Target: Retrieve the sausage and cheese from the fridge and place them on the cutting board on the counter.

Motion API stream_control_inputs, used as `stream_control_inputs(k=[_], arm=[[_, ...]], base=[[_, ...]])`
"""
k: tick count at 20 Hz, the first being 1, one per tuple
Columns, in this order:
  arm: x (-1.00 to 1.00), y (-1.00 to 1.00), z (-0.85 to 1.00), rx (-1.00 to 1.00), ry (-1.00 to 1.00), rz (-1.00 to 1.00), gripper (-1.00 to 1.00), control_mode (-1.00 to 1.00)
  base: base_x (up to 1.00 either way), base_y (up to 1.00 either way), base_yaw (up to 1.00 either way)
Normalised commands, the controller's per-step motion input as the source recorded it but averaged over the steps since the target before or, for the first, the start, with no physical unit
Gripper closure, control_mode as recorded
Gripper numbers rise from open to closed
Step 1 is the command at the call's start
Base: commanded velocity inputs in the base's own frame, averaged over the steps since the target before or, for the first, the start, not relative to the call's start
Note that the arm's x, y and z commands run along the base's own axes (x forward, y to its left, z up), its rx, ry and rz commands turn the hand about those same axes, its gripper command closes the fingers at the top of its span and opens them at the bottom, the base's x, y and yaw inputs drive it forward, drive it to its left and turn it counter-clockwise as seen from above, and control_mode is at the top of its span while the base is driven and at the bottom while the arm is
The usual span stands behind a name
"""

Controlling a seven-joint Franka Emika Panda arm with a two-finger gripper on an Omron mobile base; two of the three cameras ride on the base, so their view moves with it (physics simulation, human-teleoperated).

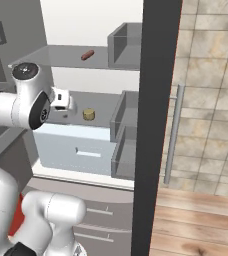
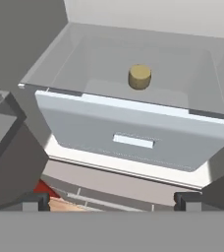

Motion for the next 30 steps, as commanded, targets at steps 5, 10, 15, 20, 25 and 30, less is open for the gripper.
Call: stream_control_inputs(k=[5,10,15,20,25,30], arm=[[0.59,0.00,-0.12,0.01,0.00,-0.07,-1.00,-1.00],[0.76,0.00,-0.30,0.05,0.00,-0.08,-1.00,-1.00],[0.43,0.00,-0.43,0.11,0.00,-0.04,-1.00,-1.00],[0.29,0.00,-0.31,0.08,0.00,-0.02,-1.00,-1.00],[0.27,0.00,-0.21,0.02,0.00,0.00,-1.00,-1.00],[0.50,0.00,-0.11,0.00,0.00,0.00,-1.00,-1.00]], base=[[0.00,0.00,0.00],[0.00,0.00,0.00],[0.00,0.00,0.00],[0.00,0.00,0.00],[0.00,0.00,0.00],[0.00,0.00,0.00]])
